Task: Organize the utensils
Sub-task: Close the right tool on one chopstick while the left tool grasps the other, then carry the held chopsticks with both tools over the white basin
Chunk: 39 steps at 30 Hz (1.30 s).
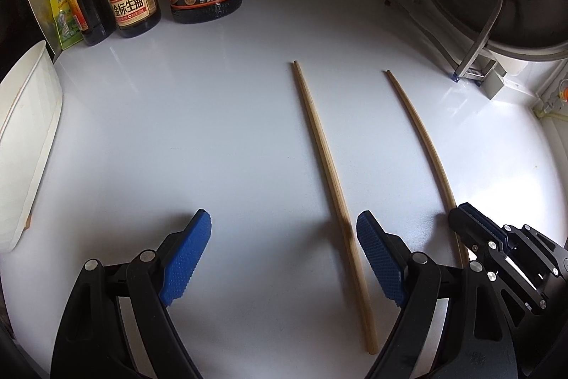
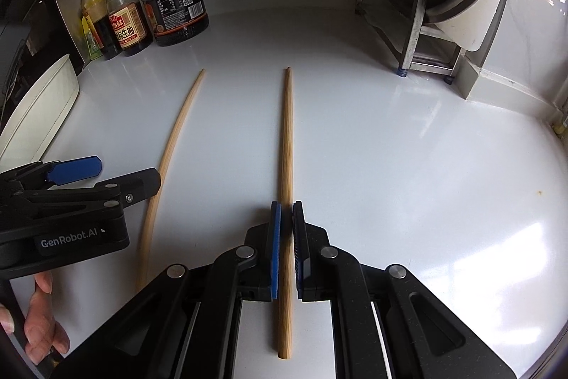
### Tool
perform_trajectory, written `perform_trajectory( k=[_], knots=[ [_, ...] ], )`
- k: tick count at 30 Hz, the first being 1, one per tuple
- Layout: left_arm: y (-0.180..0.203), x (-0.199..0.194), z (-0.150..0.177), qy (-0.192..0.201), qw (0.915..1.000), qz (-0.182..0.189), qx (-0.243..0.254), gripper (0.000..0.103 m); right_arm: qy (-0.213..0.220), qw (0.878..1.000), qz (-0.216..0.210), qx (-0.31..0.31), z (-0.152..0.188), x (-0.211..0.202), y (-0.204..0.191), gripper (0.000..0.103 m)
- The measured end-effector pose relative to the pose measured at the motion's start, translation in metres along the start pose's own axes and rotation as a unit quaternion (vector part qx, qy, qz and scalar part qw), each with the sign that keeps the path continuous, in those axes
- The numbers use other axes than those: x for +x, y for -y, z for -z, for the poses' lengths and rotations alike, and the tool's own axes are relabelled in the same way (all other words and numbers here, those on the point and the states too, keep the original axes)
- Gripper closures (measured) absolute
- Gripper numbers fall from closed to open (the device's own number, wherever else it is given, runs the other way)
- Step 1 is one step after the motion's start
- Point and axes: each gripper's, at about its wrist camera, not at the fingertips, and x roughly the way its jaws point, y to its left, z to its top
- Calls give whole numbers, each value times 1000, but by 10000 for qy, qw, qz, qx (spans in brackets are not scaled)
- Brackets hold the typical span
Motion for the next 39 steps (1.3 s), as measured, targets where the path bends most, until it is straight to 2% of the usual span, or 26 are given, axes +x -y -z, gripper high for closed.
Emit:
perform_trajectory(
  k=[5, 7, 14, 18, 20, 21, 22, 24, 32, 39],
  knots=[
    [4, 4, 1, 6, 10000, -53, 65, 20, 31, 10000, 65, 8, -1, 1, 0, 87],
    [4, 5, 1, 9, 9999, -86, 75, 20, 35, 10000, 78, 5, -2, 1, 1, 81],
    [10, 8, 0, 21, 9994, -286, 212, 20, 57, 9996, 249, -130, -8, 7, 0, 78],
    [13, 4, -1, 73, 9993, -201, 317, 41, 50, 9993, 268, -244, -11, 10, -5, 79],
    [15, 2, -1, 90, 9992, -163, 343, 53, 40, 9993, 237, -294, -11, 10, -8, 90],
    [16, 1, -1, 100, 9992, -150, 356, 64, 31, 9992, 248, -316, -11, 10, -10, 96],
    [17, 0, -1, 107, 9992, -130, 370, 78, 25, 9991, 259, -328, -11, 10, -11, 96],
    [18, -1, -1, 80, 9991, -92, 399, 94, 16, 9993, 242, -302, -11, 10, -12, 96],
    [2, -6, -2, -177, 9993, 296, 150, 96, -69, 10000, 45, -26, -12, 6, -13, 97],
    [-24, -41, -9, 40, 9993, 328, 152, 96, 48, 9997, -218, 130, -23, -11, -32, 97]
  ],
)
